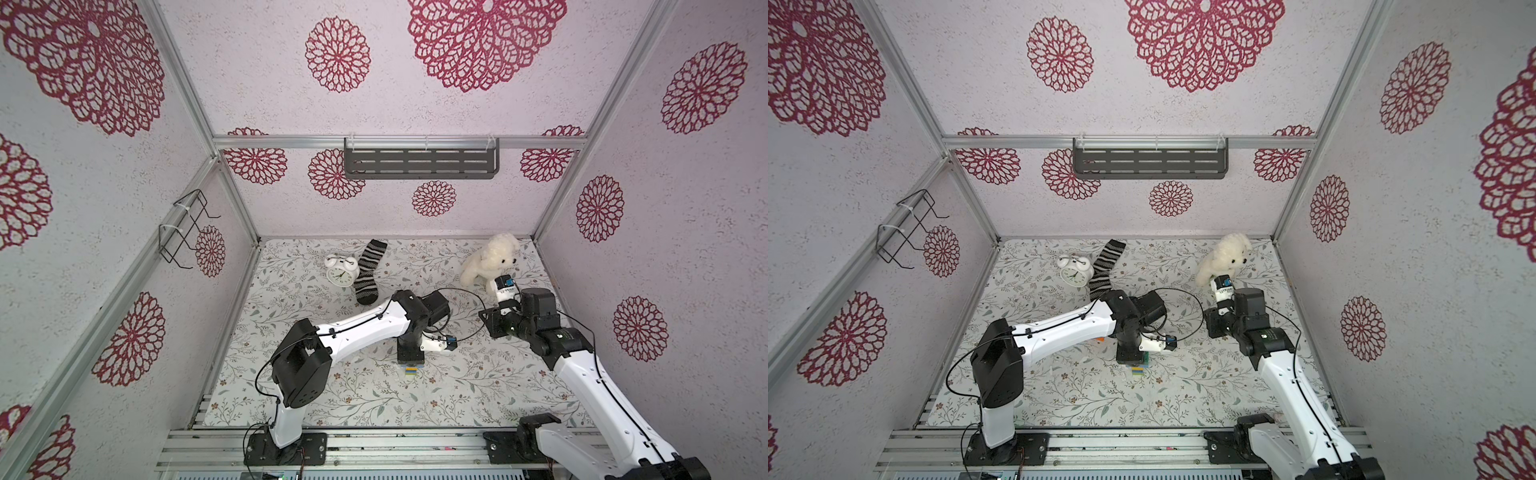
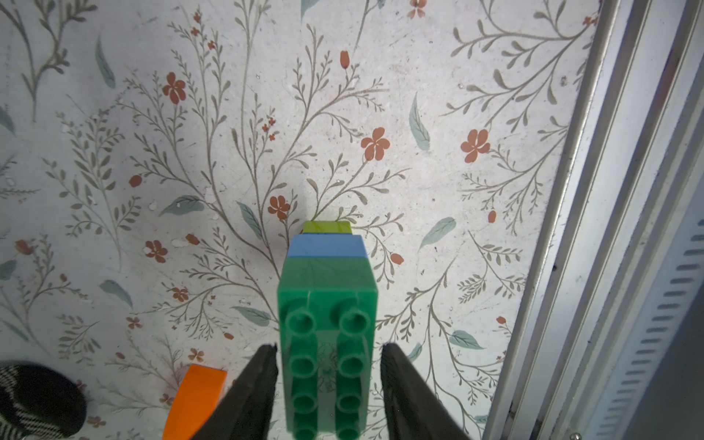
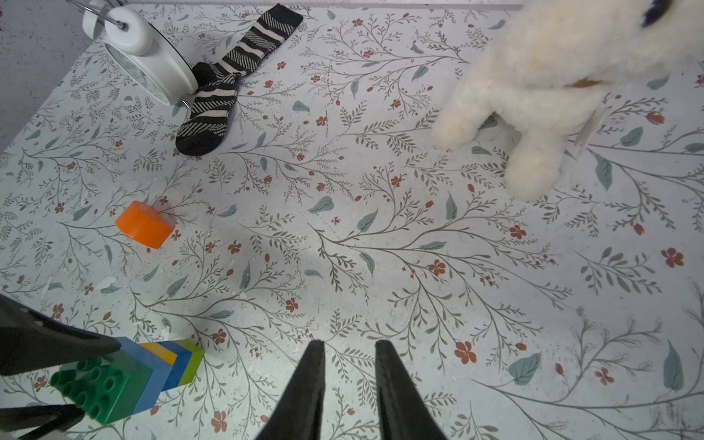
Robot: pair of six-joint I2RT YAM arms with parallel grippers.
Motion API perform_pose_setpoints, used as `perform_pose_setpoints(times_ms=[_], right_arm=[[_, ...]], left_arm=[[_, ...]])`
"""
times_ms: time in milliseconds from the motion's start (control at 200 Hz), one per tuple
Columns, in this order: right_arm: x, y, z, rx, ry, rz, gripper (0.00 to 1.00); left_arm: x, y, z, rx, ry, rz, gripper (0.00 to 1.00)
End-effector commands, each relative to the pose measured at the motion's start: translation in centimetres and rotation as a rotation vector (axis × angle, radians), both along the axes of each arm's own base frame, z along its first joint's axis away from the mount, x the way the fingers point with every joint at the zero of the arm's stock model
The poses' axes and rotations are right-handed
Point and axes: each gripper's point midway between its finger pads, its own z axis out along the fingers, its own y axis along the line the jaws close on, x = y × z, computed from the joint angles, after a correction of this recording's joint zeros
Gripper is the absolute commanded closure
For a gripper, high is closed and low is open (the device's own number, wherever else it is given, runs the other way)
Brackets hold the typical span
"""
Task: Assemble an ice cream with lego
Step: Assemble the lego brick with the lego brick.
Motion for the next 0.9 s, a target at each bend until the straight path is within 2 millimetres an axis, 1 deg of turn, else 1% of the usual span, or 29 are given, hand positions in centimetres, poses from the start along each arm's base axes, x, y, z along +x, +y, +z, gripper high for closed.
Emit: perform_pose_setpoints(times_ms=[0, 150, 275, 350, 450, 555, 615, 705, 775, 835, 870, 896], right_arm=[[0.0, 0.1, -0.1, -0.006, -0.009, 0.018, 0.73], [0.0, 0.1, 0.0, -0.007, -0.012, 0.018, 0.73], [0.2, -0.2, 0.2, -0.022, -0.007, 0.009, 0.73], [0.4, 0.0, 0.6, -0.033, -0.006, 0.012, 0.72], [0.7, 1.1, 1.5, -0.054, -0.009, 0.044, 0.70], [1.1, 3.2, 2.7, -0.113, -0.017, 0.091, 0.70], [1.4, 4.9, 3.4, -0.134, -0.024, 0.136, 0.70], [1.7, 8.2, 4.3, -0.159, -0.026, 0.226, 0.69], [1.8, 11.0, 4.5, -0.198, -0.019, 0.302, 0.69], [1.9, 13.4, 4.2, -0.240, -0.003, 0.370, 0.69], [1.9, 14.8, 3.9, -0.269, 0.009, 0.410, 0.68], [1.9, 15.7, 3.7, -0.287, 0.014, 0.437, 0.68]], left_arm=[[-0.7, -0.4, 2.3, -0.045, -0.015, -0.005, 0.51], [-0.5, -0.3, 3.6, -0.064, -0.039, 0.007, 0.51], [-0.1, 0.1, 5.2, -0.092, -0.078, 0.033, 0.51], [0.8, 0.5, 6.6, -0.129, -0.115, 0.086, 0.51], [2.3, 2.0, 8.7, -0.199, -0.156, 0.200, 0.50], [4.1, 4.4, 10.8, -0.293, -0.211, 0.358, 0.46], [5.0, 5.8, 12.0, -0.360, -0.242, 0.454, 0.45], [6.3, 8.4, 13.0, -0.456, -0.294, 0.618, 0.44], [7.5, 11.0, 13.7, -0.509, -0.343, 0.784, 0.42], [8.1, 13.5, 14.0, -0.536, -0.380, 0.916, 0.40], [8.7, 15.2, 14.1, -0.544, -0.414, 1.007, 0.38], [8.9, 16.4, 14.2, -0.549, -0.431, 1.074, 0.34]])
